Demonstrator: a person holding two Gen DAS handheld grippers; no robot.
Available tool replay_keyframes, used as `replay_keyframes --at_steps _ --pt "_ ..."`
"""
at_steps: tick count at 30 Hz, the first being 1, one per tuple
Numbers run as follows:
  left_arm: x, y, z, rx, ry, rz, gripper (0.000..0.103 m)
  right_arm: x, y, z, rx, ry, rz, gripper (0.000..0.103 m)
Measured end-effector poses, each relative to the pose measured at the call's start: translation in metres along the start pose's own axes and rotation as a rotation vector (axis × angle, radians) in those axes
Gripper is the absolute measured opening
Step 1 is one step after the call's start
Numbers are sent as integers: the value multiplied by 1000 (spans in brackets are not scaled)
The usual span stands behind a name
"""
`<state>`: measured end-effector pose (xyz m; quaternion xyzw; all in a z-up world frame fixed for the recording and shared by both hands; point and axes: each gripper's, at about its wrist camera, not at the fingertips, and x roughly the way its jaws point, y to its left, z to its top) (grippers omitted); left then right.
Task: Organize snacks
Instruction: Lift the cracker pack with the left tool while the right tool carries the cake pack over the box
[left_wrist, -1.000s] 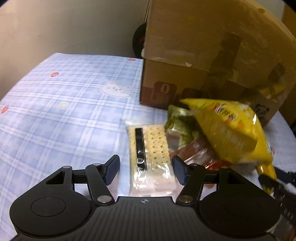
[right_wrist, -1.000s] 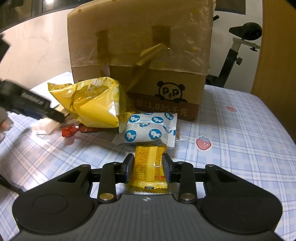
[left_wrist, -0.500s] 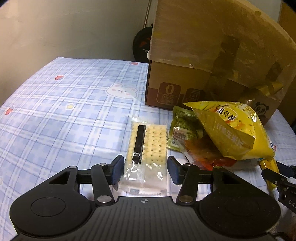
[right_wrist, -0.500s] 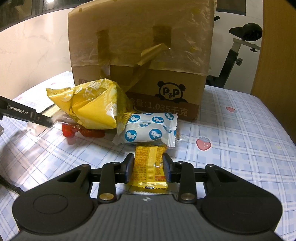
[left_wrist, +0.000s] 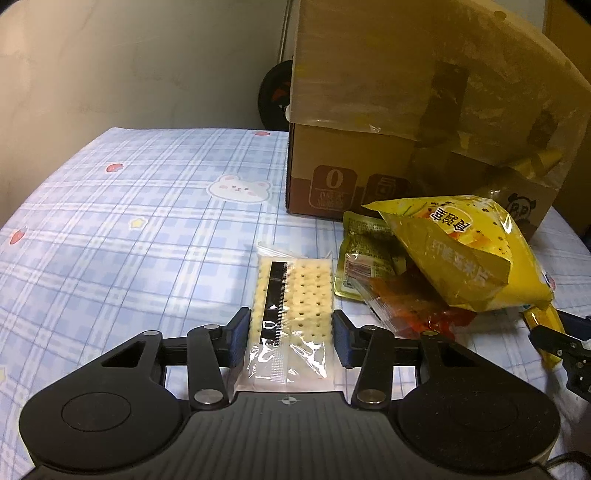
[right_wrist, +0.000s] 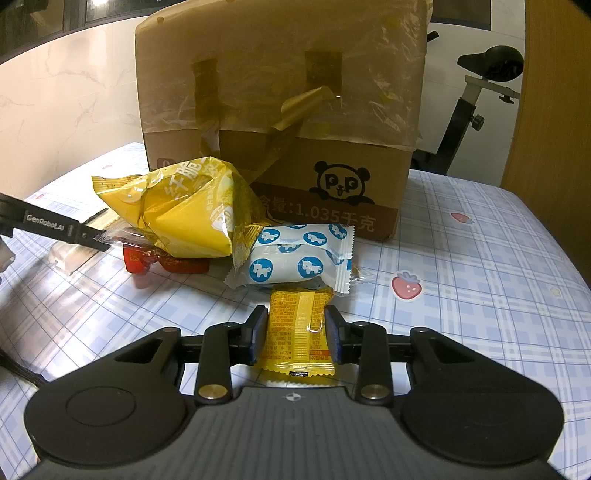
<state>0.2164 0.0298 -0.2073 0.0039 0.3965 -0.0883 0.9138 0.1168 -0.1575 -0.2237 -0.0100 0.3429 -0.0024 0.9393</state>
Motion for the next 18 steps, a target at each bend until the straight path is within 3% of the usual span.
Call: replay_keyframes --at_steps 12,18 --pt "-10 6 -4 -56 13 -33 49 0 1 0 0 1 -1 36" --pt "-31 19 -4 -92 -39 -49 49 -5 4 2 -14 30 6 35"
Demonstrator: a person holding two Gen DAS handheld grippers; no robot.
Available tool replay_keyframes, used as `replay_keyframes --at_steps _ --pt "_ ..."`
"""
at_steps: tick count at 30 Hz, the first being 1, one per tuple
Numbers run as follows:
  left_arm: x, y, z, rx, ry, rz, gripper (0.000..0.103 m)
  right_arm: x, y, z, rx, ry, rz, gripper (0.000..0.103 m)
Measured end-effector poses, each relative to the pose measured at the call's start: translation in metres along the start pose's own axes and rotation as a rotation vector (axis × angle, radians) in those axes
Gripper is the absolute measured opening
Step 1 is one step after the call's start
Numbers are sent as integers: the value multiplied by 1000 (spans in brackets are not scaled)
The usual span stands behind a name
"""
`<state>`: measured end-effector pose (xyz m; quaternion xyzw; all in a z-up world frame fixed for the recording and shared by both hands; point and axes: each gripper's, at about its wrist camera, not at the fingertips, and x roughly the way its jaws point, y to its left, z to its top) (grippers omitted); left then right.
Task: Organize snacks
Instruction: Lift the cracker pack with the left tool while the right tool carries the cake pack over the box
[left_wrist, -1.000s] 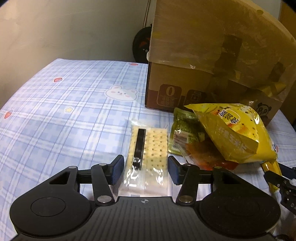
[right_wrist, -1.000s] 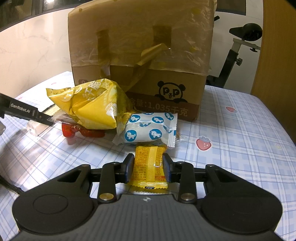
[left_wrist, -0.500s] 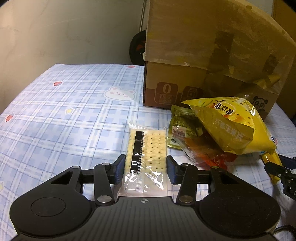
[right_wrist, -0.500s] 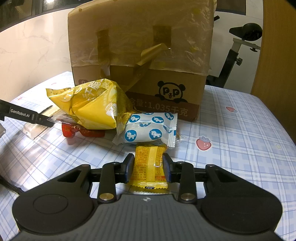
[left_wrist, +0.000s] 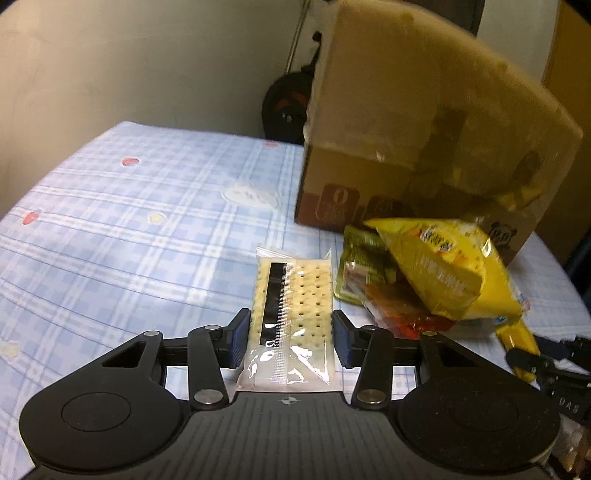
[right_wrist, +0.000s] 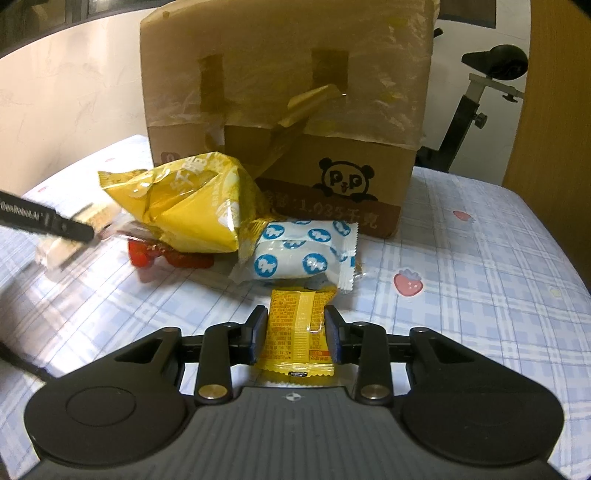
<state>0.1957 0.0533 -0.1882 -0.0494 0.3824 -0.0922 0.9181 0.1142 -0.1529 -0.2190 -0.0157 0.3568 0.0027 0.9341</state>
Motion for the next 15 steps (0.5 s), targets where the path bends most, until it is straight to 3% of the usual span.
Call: replay_keyframes --at_steps 8,15 --pt "-33 3 16 14 -105 -19 49 -34 -12 5 81 -47 11 35" --pt "-61 -13 49 54 -197 -83 49 -65 -21 48 74 -185 2 35"
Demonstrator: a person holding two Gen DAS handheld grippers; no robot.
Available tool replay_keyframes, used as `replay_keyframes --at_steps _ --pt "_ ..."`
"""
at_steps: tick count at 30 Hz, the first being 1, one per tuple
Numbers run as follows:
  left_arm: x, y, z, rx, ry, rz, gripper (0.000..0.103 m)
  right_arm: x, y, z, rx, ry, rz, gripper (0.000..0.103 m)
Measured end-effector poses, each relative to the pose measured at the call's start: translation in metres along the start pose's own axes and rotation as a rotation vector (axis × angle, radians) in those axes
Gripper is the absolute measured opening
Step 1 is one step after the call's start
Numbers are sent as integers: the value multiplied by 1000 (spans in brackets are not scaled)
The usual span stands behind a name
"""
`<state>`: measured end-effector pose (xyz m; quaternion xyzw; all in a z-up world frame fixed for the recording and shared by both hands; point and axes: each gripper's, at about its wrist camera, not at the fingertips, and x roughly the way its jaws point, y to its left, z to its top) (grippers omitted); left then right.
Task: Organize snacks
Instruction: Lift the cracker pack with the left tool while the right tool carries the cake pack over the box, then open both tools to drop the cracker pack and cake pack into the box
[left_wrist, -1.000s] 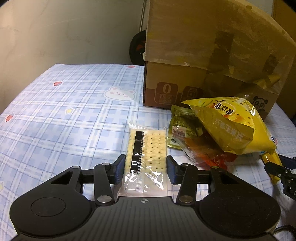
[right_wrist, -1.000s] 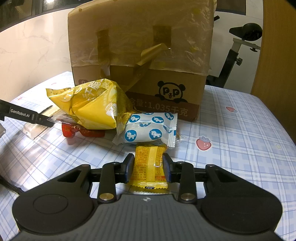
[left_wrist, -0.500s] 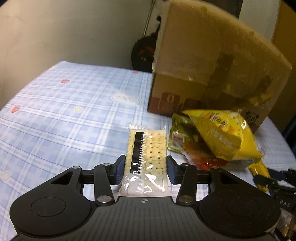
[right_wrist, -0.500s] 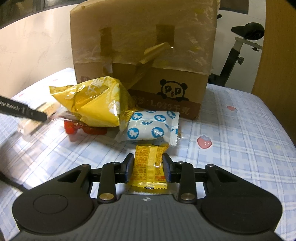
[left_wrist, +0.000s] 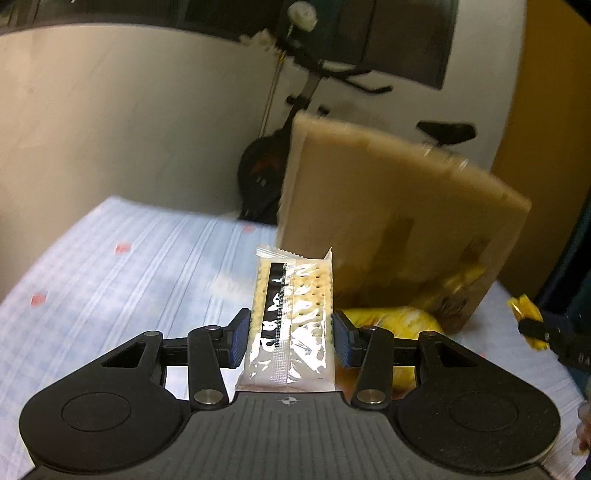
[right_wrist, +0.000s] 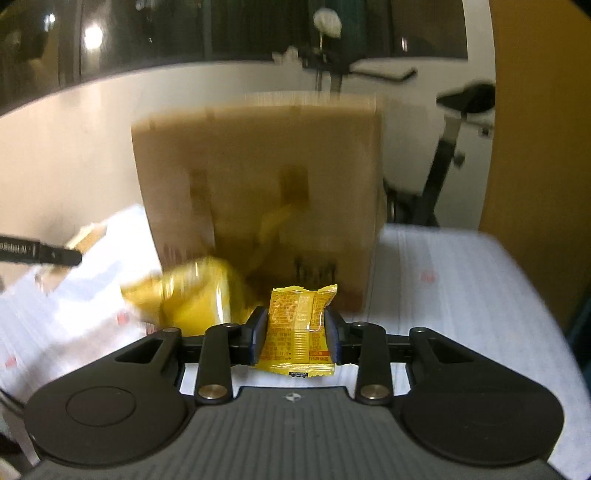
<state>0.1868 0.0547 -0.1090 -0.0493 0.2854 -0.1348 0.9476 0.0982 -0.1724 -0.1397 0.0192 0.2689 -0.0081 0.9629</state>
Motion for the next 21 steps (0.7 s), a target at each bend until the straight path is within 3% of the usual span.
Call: replay_keyframes --at_steps 12,17,21 --pt "-5 -48 103 73 -172 -141 49 -4 0 119 -82 -240 71 35" --pt "22 -68 136 72 -174 -166 49 26 1 155 -106 -238 81 35" --pt "52 -85 152 84 -130 -169 49 56 -2 162 -95 -201 64 35"
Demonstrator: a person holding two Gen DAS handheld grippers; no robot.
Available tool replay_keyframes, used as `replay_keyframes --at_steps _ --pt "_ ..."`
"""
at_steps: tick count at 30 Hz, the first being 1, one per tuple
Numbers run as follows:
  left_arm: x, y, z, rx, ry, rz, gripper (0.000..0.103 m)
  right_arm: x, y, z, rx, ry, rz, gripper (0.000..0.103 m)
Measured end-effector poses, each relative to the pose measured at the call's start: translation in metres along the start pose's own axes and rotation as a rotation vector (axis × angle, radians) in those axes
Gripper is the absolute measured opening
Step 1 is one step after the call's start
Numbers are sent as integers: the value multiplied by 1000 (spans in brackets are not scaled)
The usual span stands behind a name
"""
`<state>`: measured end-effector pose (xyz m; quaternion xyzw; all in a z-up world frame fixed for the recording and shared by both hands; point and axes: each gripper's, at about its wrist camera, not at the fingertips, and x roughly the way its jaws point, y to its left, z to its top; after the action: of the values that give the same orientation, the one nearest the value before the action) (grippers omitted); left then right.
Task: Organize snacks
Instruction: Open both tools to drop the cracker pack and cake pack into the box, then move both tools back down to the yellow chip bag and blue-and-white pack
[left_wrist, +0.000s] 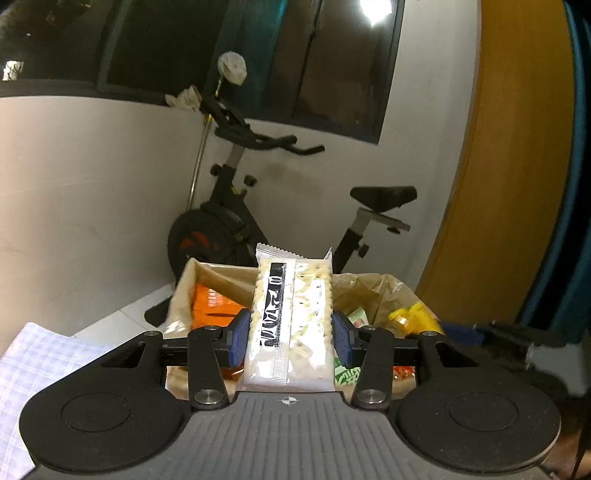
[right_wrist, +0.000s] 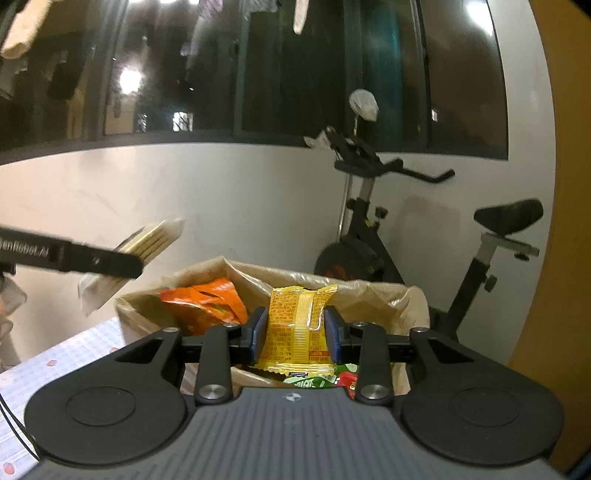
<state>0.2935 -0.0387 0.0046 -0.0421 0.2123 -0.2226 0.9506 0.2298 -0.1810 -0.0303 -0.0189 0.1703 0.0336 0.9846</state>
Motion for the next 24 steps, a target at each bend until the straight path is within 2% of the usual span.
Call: replay_keyframes --at_steps 4,9,12,15,17,19,24 --pt "27 -9 6 27 36 -2 49 20 2 -7 -11 40 -26 35" --pt "42 -4 1 0 63 -17 49 29 0 -12 27 44 -44 35" --pt "52 -12 -4 50 86 -15 50 33 3 -15 17 54 -41 35" --pt "62 -10 -7 74 117 3 59 35 6 -18 19 67 -48 37" --pt "63 -4 -8 67 107 5 67 33 6 -20 34 60 -49 39" --pt "61 1 -8 58 104 -12 67 30 6 -22 41 60 -51 44" --pt "45 10 -10 52 83 -15 67 16 3 -24 76 40 -52 46"
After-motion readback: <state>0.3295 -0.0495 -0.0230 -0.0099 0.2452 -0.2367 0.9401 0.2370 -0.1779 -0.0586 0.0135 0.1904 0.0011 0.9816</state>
